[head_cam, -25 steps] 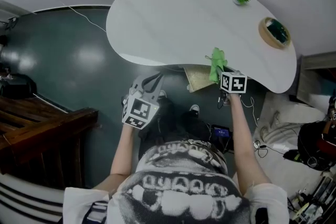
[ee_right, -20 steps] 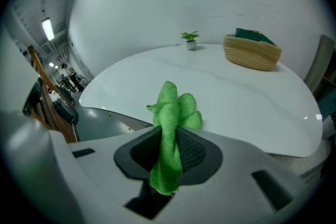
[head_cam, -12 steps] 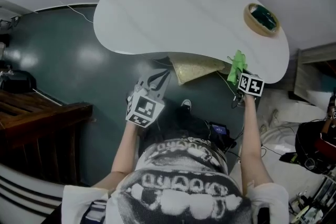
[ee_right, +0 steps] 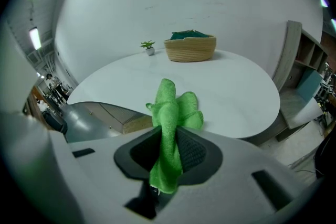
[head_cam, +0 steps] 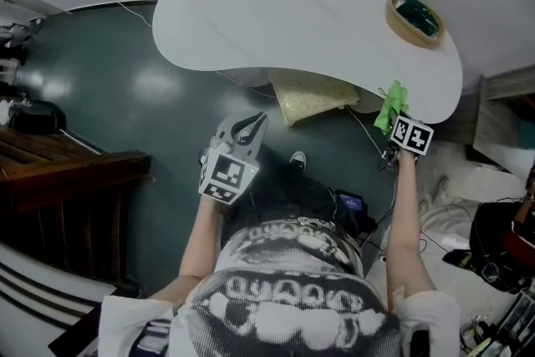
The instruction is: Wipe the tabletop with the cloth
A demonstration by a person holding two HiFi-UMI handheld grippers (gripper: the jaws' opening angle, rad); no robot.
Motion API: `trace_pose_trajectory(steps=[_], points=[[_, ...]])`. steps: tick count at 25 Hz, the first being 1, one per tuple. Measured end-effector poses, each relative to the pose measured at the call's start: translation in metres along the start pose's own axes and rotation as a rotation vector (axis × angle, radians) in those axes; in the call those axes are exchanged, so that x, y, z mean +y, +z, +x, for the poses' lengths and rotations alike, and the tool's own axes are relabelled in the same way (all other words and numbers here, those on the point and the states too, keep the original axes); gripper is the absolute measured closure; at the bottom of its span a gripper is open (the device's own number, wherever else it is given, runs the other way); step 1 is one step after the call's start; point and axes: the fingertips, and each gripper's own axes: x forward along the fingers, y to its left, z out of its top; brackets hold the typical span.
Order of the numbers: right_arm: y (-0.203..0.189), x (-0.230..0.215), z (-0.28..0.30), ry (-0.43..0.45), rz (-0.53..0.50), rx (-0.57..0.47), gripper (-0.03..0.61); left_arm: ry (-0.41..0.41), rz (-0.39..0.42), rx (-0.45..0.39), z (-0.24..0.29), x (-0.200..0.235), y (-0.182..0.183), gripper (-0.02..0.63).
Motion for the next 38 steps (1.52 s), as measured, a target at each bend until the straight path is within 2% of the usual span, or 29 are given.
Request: trace_pose_trajectory(steps=[7,15,26,38], points=[[0.004,0.0,-0.002,0.032,-0.009,-0.029,0.502,-0.022,0.004,0.017,0.008,-0.023,0.009,0.599],[0.007,0.029,-0.01,0.115,-0.009,-0.059,0.502,-0.013,0.003,0.035,0.011,-0.024,0.007,0.599],[-0.027,0.138,-0.075,0.246,-0.053,-0.119,0.502,0.042,-0.025,0.018,-0.077,-0.029,-0.027,0.6],[-0.098,0.273,-0.161,0.398,-0.165,-0.153,0.502,0.118,-0.073,-0.009,-0.195,-0.047,-0.078,0.599]])
